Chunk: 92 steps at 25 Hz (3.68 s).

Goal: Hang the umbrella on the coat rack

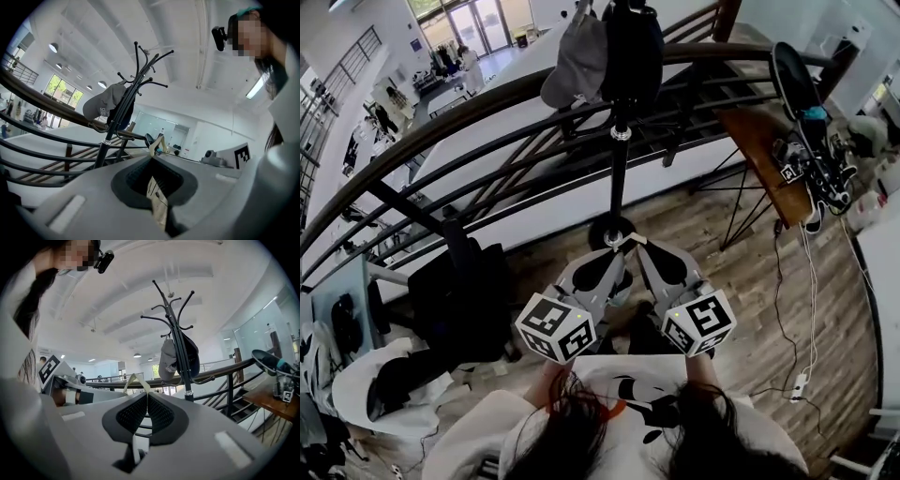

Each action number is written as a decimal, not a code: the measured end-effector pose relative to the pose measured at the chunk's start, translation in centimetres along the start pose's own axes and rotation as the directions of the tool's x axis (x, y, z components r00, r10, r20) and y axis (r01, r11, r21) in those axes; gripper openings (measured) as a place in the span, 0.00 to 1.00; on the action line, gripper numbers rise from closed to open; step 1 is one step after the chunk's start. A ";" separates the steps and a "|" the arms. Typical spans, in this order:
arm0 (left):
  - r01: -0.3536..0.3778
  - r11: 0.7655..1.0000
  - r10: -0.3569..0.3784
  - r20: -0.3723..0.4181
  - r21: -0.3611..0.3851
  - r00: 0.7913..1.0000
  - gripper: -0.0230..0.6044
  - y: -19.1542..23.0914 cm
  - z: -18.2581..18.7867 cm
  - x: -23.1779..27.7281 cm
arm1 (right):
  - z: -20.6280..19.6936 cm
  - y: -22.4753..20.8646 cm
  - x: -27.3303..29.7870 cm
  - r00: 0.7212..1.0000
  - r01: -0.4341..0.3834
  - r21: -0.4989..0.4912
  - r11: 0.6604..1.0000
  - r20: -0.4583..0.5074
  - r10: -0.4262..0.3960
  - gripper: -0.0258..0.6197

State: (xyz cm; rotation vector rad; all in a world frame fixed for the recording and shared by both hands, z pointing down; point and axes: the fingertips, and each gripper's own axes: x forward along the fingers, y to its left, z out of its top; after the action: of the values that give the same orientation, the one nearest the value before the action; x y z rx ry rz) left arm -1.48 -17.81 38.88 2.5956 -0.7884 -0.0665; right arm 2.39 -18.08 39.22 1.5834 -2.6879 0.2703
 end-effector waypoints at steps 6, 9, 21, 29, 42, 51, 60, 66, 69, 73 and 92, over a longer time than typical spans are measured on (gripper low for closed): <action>-0.069 0.998 0.069 0.045 -0.002 0.997 0.04 0.8 1.9 3.3 | 1.9 -3.1 2.3 0.996 -0.093 -0.013 0.996 0.003 0.093 0.08; -0.109 0.994 0.109 0.074 0.001 0.991 0.04 1.1 3.0 4.6 | 3.1 -4.5 3.1 0.991 -0.135 -0.027 0.991 0.010 0.135 0.08; -0.220 0.975 0.210 0.166 0.044 0.964 0.04 2.5 7.4 8.9 | 7.0 -9.0 5.9 0.963 -0.263 -0.072 0.962 0.047 0.267 0.08; -0.245 0.966 0.213 0.274 0.086 0.938 0.04 2.2 12.4 9.9 | 11.6 -9.3 7.6 0.920 -0.360 -0.140 0.923 0.110 0.375 0.08; -0.293 0.928 0.167 0.442 0.232 0.881 0.04 0.7 22.3 10.5 | 21.7 -10.5 9.4 0.852 -0.378 -0.293 0.878 0.260 0.454 0.08; -0.295 0.888 0.094 0.487 0.354 0.868 0.04 -1.2 27.1 10.7 | 26.6 -10.2 9.4 0.809 -0.361 -0.385 0.849 0.323 0.491 0.08; -0.322 0.847 0.059 0.527 0.423 0.848 0.04 -1.7 31.1 10.2 | 30.5 -10.2 10.2 0.775 -0.356 -0.401 0.844 0.378 0.506 0.08; -0.339 0.820 0.053 0.528 0.462 0.848 0.04 -1.4 32.8 11.0 | 32.3 -10.7 11.0 0.782 -0.321 -0.416 0.851 0.390 0.486 0.08; -0.358 0.809 0.073 0.525 0.466 0.848 0.04 -0.3 33.4 11.1 | 32.2 -11.2 12.2 0.797 -0.311 -0.418 0.854 0.375 0.473 0.08; -0.368 0.809 0.086 0.528 0.458 0.845 0.04 1.5 33.5 11.5 | 31.5 -11.7 13.5 0.813 -0.312 -0.425 0.850 0.345 0.470 0.09; -0.354 0.805 0.171 0.385 0.476 0.907 0.04 6.0 30.0 15.0 | 27.4 -13.0 17.7 0.859 -0.336 -0.402 0.852 0.241 0.452 0.09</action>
State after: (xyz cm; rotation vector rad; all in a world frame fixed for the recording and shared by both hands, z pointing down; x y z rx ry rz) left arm 2.97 -41.90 15.24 3.0010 -1.4783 -0.2244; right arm 7.21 -43.78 15.82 1.0320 -3.0674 -0.4974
